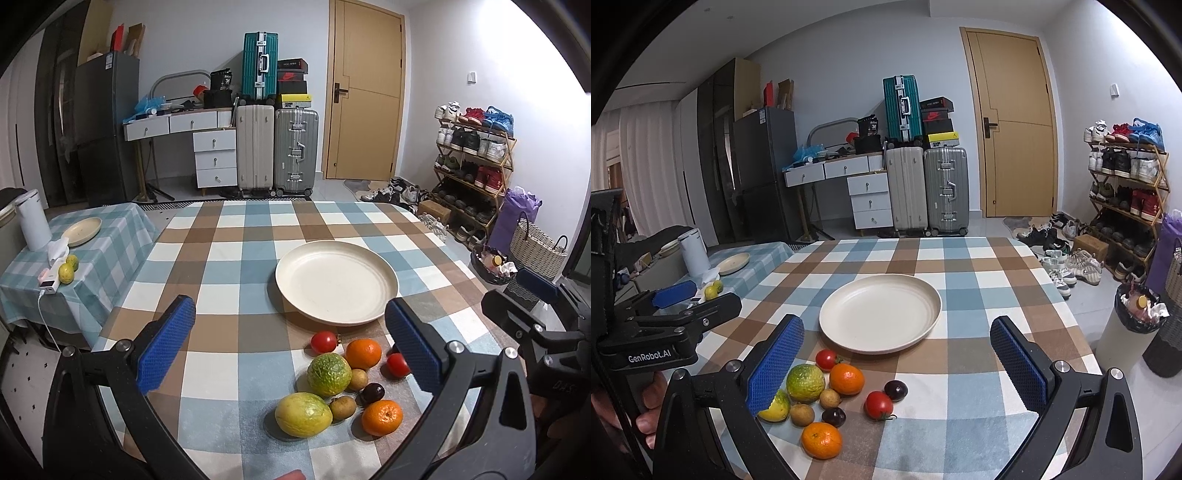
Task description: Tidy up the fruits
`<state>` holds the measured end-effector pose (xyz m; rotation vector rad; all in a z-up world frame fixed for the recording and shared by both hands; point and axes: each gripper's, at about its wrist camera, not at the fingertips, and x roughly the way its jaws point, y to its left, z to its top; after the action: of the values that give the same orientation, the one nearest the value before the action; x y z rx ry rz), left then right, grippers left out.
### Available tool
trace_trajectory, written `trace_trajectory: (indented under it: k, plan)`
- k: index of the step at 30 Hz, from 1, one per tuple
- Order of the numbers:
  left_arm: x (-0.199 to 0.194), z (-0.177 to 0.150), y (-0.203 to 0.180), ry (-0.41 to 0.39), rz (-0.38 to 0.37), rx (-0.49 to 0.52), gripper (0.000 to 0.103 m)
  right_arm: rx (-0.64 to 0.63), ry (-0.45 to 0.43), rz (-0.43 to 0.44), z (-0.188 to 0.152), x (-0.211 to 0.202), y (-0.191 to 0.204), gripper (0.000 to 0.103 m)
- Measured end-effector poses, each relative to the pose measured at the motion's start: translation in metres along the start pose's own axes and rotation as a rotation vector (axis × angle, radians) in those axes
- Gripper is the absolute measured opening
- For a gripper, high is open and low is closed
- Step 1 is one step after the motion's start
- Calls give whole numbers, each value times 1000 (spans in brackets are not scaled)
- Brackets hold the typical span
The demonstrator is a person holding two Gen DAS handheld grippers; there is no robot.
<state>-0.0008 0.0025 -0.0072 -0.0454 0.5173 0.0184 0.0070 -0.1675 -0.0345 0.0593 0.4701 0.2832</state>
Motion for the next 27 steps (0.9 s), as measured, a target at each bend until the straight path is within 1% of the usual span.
trace_trajectory:
  k: [7,19,27]
  plan:
    - [1,-1,-1,4,-1,-2,102,7,1,13,0,-2,0,103]
    - [4,-5,-1,11,-8,-7,103,14,9,12,-2,-3,2,103]
    - [10,-12,4,32,-32,-30,102,18,12,12,-2,-1,-1,103]
